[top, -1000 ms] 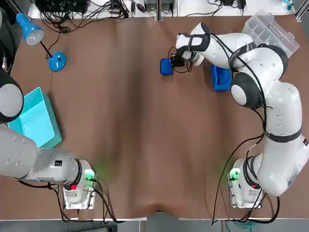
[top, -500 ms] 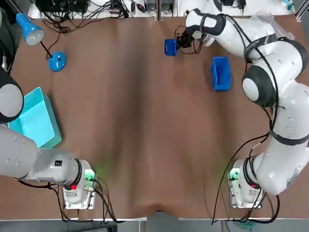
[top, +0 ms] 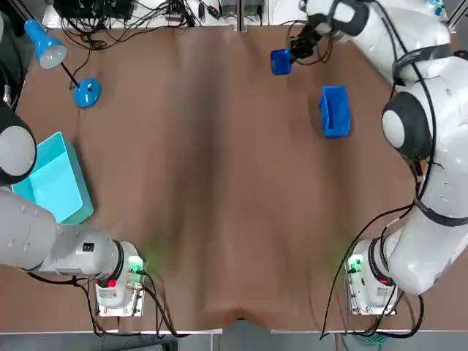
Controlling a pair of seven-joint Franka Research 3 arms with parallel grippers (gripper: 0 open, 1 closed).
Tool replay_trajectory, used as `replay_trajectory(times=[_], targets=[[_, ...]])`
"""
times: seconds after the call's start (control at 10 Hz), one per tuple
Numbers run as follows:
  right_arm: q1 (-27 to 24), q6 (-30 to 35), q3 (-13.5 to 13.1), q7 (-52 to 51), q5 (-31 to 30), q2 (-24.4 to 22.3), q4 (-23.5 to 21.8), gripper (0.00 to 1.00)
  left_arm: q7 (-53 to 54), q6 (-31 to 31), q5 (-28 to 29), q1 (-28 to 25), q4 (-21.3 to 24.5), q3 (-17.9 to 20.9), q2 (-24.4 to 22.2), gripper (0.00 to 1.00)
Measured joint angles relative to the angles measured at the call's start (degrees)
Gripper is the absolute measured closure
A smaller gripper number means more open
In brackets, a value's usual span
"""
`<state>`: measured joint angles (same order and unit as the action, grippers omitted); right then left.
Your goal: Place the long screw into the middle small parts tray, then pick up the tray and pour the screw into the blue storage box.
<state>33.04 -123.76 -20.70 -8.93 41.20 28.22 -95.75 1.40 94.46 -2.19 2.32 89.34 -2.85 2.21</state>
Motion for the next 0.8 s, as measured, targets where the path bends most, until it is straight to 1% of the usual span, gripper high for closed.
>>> replay_trajectory(times=[0.1,0.2,0.3,0.5,0.6,0.7,0.8], targets=[[-1.4,2.5,-2.0,-2.4,0.0,-0.7,-0.1,0.98,0.0,0.0,0.0,0.0,0.0,0.0,0.0,0.00],[-3.1,4.4,-2.9,-4.1,0.0,-1.3,-0.1,0.98,0.0,0.0,0.0,0.0,0.0,0.0,0.0,0.00],[-4.8,5.7,-3.3,-5.0,0.0,-1.9,-0.4,0.98,0.0,0.0,0.0,0.0,0.0,0.0,0.0,0.00],[-7.0,6.0,-3.6,-7.0,-0.2,-3.7,-3.0,0.98,0.0,0.0,0.0,0.0,-0.1,0.0,0.1,0.00],[-7.7,5.9,-4.3,-8.8,-0.4,-4.4,-4.4,0.98,0.0,0.0,0.0,0.0,-0.1,0.0,0.1,0.00],[-8.2,5.9,-5.8,-11.9,-0.6,-4.7,-5.3,0.98,0.0,0.0,0.0,0.0,-0.1,0.0,0.2,0.00],[-8.6,6.0,-7.8,-15.5,-0.6,-5.0,-6.2,0.98,0.0,0.0,0.0,0.0,-0.1,0.0,0.2,0.00]])
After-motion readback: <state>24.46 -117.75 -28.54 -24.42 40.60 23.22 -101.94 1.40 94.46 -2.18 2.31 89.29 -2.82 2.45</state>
